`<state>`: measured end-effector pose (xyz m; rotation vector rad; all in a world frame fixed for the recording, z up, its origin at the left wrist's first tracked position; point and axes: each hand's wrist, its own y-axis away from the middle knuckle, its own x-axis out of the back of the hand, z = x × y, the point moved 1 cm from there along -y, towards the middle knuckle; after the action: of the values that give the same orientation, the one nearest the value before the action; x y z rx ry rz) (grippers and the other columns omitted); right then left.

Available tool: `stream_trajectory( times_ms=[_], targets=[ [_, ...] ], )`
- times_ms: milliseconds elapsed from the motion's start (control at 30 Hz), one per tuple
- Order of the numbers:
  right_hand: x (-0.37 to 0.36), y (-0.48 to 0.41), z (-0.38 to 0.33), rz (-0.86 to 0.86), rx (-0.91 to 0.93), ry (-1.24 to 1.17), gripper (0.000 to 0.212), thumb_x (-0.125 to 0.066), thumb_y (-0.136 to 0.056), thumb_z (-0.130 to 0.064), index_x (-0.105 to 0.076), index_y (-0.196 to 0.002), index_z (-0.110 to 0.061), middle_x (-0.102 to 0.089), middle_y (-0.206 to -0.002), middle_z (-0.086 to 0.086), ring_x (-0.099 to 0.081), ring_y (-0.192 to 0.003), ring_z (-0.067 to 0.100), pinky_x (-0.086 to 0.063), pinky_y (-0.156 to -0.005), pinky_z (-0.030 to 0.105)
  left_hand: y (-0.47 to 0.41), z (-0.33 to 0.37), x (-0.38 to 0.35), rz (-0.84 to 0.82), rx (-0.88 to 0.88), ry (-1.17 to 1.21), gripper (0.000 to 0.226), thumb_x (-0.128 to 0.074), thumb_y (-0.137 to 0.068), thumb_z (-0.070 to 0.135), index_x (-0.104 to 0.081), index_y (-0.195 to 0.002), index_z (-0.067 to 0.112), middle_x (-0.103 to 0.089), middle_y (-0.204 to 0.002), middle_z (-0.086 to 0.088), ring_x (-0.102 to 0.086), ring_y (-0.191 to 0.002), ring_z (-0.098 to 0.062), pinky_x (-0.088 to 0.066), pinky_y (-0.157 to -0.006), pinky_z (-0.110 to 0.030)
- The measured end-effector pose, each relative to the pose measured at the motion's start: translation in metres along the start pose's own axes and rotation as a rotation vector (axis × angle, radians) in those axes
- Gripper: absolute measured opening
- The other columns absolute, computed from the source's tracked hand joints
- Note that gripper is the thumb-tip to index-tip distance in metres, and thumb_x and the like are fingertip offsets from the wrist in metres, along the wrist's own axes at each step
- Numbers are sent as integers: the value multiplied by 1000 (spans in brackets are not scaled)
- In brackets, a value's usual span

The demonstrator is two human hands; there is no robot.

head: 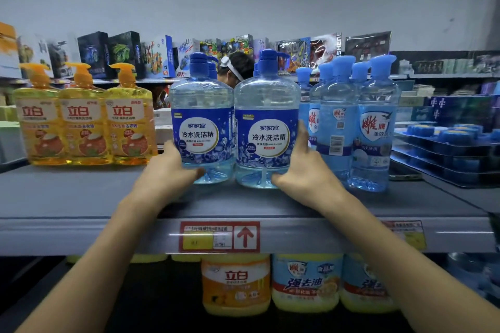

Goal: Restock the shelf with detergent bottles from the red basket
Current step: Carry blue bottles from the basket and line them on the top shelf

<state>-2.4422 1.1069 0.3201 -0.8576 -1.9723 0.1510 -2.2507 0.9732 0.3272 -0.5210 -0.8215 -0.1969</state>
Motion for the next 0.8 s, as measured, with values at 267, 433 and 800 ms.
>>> stream_trajectory(
  times_ms=[267, 433, 800],
  targets=[
    [-5, -8, 3, -31, -15, 78, 121, -72, -87, -35, 30, -151, -29, -66, -118, 15, -65, -99, 34, -56, -90, 50, -4, 2, -12, 28, -64, -251, 61, -67, -92, 33, -32, -130, 0, -61, -120, -24, -61, -107, -40, -50, -89, -44],
    [-4, -10, -2, -62, -34, 170, 119, -68, -92, -38, 35, -150, -20, -65, -119, 20, -65, -102, 36, -55, -91, 46, -2, 4, -13, 55, -90, -298, 59, -65, -94, 29, -31, -130, -2, -61, -119, -25, -62, -106, -40, -47, -82, -40],
    [-10, -15, -12, -51, -82, 276, 116, -65, -94, -36, 33, -150, -11, -64, -117, 25, -64, -100, 38, -47, -74, 35, -9, -4, -19, 43, -98, -214, 67, -65, -94, 28, -25, -138, -3, -62, -118, -23, -61, -106, -40, -48, -85, -43]
  ],
)
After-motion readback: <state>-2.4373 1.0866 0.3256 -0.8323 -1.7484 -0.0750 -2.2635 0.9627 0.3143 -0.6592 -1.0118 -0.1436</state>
